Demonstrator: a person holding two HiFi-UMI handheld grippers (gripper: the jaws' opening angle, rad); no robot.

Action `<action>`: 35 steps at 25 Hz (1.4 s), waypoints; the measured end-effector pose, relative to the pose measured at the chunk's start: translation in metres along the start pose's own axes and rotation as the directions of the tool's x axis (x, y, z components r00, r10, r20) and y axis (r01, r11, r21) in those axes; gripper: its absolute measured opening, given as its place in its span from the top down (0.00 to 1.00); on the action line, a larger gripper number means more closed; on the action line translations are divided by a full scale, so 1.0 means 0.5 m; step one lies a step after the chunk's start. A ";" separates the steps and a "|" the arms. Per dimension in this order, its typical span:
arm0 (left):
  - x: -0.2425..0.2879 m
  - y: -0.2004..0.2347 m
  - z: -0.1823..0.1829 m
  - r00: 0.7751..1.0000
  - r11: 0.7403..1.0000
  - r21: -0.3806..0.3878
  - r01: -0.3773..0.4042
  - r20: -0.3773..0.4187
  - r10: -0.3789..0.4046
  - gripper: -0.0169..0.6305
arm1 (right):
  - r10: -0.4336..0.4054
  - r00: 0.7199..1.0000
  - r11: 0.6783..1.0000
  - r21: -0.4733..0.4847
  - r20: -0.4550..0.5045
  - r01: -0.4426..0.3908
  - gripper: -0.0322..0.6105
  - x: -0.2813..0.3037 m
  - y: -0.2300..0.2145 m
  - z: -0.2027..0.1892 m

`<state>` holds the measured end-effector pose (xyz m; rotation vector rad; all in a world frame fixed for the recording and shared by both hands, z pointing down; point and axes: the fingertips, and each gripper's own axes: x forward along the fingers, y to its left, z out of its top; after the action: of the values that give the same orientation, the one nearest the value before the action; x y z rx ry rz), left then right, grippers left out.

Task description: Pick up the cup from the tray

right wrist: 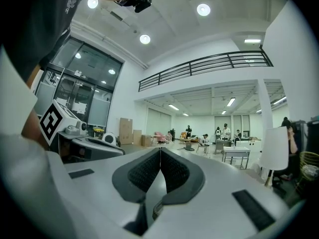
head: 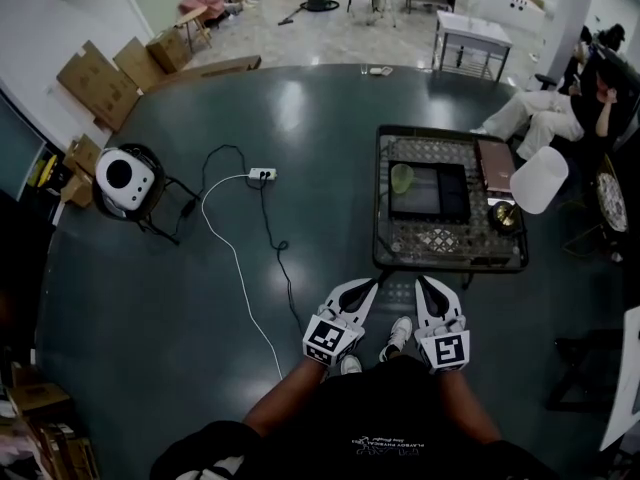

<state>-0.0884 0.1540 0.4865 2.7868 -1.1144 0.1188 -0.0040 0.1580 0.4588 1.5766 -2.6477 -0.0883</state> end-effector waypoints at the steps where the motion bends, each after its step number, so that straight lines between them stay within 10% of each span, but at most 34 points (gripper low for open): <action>1: 0.012 0.001 -0.001 1.000 1.000 0.001 -0.002 -0.003 0.002 0.96 | 0.003 1.000 1.000 0.001 0.003 -0.003 0.93 0.006 -0.011 -0.001; 35: 0.298 0.075 0.014 0.989 0.993 0.025 -0.114 -0.089 0.116 0.96 | 0.135 0.991 0.988 0.080 0.010 -0.135 0.93 0.165 -0.273 -0.055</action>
<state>-0.0064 0.0248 0.5020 2.7034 -1.2572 0.2672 0.0783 0.0198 0.4770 1.4137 -2.7861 0.0218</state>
